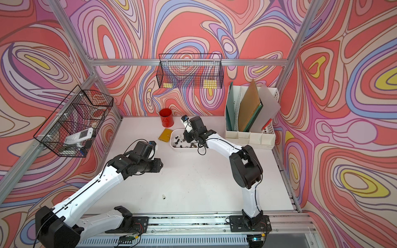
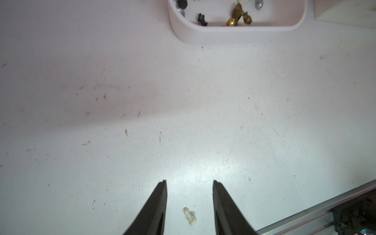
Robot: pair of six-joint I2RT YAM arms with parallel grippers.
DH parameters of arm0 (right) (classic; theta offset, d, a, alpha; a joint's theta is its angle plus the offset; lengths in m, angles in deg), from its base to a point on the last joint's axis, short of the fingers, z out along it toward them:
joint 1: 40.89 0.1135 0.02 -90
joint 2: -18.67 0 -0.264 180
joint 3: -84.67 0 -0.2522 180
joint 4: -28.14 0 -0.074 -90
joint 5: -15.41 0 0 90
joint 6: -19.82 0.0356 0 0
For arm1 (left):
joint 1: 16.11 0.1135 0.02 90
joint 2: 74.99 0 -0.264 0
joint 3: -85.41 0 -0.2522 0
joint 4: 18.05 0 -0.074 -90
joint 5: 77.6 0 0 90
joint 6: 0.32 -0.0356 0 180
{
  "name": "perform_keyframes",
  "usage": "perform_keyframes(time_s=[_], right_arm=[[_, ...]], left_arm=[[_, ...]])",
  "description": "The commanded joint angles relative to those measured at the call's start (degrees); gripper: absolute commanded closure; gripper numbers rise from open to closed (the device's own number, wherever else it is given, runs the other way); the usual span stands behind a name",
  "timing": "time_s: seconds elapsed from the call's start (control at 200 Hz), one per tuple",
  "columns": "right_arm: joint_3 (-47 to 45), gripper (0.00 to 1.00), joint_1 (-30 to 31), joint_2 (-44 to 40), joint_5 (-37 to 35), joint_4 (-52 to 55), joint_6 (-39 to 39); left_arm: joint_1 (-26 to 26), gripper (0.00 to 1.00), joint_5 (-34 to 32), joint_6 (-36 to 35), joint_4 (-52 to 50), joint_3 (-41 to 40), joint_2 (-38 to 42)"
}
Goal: Put the chess pieces into the storage box
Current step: Place the chess piece in the storage box, then pick up the chess piece at the center of the board.
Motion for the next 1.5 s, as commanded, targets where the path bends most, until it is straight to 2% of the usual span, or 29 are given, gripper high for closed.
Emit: perform_keyframes(time_s=[0.0,0.06,0.12,0.17,0.27,0.35,0.521,0.636,0.851,1.082,1.202,1.497], right_arm=[[2.63,0.90,-0.08,4.77,-1.33,-3.81,2.33],[4.42,0.88,-0.08,6.63,-1.44,-4.07,2.49],[6.12,0.81,-0.08,8.08,-2.03,-3.47,2.84],[6.60,0.79,-0.08,8.22,-1.84,-3.02,3.24],[3.72,0.72,-0.08,5.26,-0.47,-5.44,5.11],[-0.37,0.71,-0.08,1.22,1.26,-8.24,6.60],[-7.25,0.70,-0.08,-7.47,3.35,-10.48,9.65],[-10.46,0.70,0.05,-11.94,4.79,-10.78,10.71],[-21.74,0.70,0.05,-19.51,-1.83,-17.05,12.87],[-21.57,0.70,0.04,-20.44,-1.82,-14.94,12.16],[-21.70,0.69,0.02,-20.83,-0.48,-15.43,13.50],[-22.22,0.69,0.05,-20.89,-0.60,-15.45,13.88]], left_arm=[[0.33,0.57,3.34,4.14,-4.65,-2.37,1.58],[0.27,0.57,5.32,5.44,-4.58,-4.29,2.11],[0.34,0.57,8.76,6.25,-3.76,-6.23,2.24],[0.24,0.57,10.82,6.70,-4.07,-7.01,1.78],[-0.24,0.57,11.44,8.41,-5.38,-8.20,1.68],[-1.32,0.56,10.32,9.58,-5.07,-9.89,2.37],[-3.23,0.56,10.47,12.76,0.57,-14.28,1.69],[-5.30,0.57,8.19,16.07,2.75,-16.52,-0.60],[-8.44,0.57,5.14,18.09,2.30,-16.64,-2.11],[-10.13,0.58,7.54,19.83,4.78,-18.01,-4.65],[-12.05,0.58,6.48,20.66,4.92,-18.13,-5.99],[-13.93,0.59,7.39,18.85,4.64,-18.01,-10.26]])
